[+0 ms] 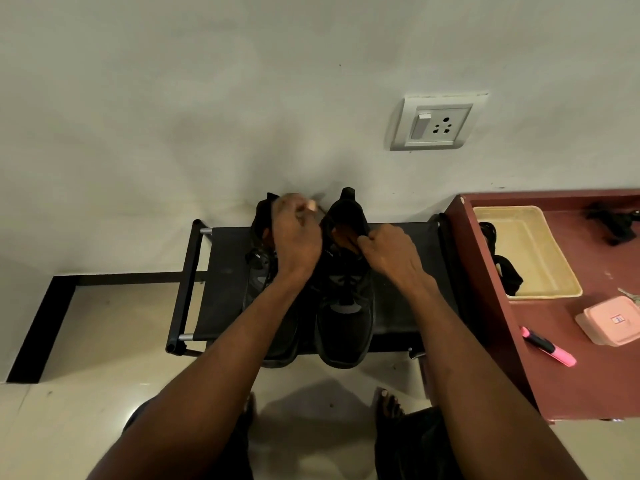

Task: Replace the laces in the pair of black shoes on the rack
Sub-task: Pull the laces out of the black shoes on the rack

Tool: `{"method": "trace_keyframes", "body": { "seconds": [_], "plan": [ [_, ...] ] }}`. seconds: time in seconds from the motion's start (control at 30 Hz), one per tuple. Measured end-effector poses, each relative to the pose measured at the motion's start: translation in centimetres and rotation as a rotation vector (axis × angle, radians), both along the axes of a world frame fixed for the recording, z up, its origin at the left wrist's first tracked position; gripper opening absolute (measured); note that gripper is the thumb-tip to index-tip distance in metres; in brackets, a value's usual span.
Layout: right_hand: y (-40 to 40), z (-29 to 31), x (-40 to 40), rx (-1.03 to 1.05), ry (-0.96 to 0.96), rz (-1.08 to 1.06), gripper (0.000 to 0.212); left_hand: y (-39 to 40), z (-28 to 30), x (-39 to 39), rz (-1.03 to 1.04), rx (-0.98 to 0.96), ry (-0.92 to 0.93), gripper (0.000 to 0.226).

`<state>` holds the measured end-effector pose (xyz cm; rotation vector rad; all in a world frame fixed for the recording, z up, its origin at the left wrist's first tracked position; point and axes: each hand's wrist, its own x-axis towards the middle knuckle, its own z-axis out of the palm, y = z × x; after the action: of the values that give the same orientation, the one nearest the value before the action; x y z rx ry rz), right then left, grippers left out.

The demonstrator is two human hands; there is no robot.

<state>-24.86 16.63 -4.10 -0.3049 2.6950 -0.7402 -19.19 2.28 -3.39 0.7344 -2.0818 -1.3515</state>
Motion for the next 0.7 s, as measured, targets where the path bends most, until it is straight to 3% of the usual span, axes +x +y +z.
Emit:
{"method": "trace_keyframes", "body": {
  "seconds": [0.1, 0.17, 0.27, 0.37, 0.47, 0.6, 0.7],
  "plan": [
    [0.1, 0.0, 0.1, -0.031, 0.001, 0.004, 0.035, -1.9, 0.0, -0.2, 0.359, 0.239, 0.071, 0.009],
    [0.0, 0.0, 0.2, -0.027, 0.008, 0.013, 0.035, -2.4, 0.2, 0.2, 0.379, 0.139, 0.035, 0.013],
    [-0.1, -0.2, 0.2, -0.023, 0.008, 0.012, 0.034, -1.8, 0.3, 0.3, 0.02, -0.171, -0.013, 0.033],
    [0.0, -0.3, 0.1, -0.012, 0.01, 0.017, 0.036, -0.3, -0.7, 0.0, -0.448, -0.414, -0.281, 0.032],
    [0.0, -0.3, -0.1, -0.005, 0.009, 0.023, 0.036, 0.8, -2.1, 0.3, -0.623, -0.57, -0.439, 0.026],
    [0.0, -0.5, -0.1, -0.018, 0.005, 0.014, 0.038, 1.1, -2.4, 0.4, -0.549, -0.366, -0.274, 0.016],
    [0.1, -0.4, -0.1, -0.031, -0.016, 0.012, 0.036, 1.4, -0.8, 0.6, -0.272, -0.188, -0.022, 0.011]
  ]
}}
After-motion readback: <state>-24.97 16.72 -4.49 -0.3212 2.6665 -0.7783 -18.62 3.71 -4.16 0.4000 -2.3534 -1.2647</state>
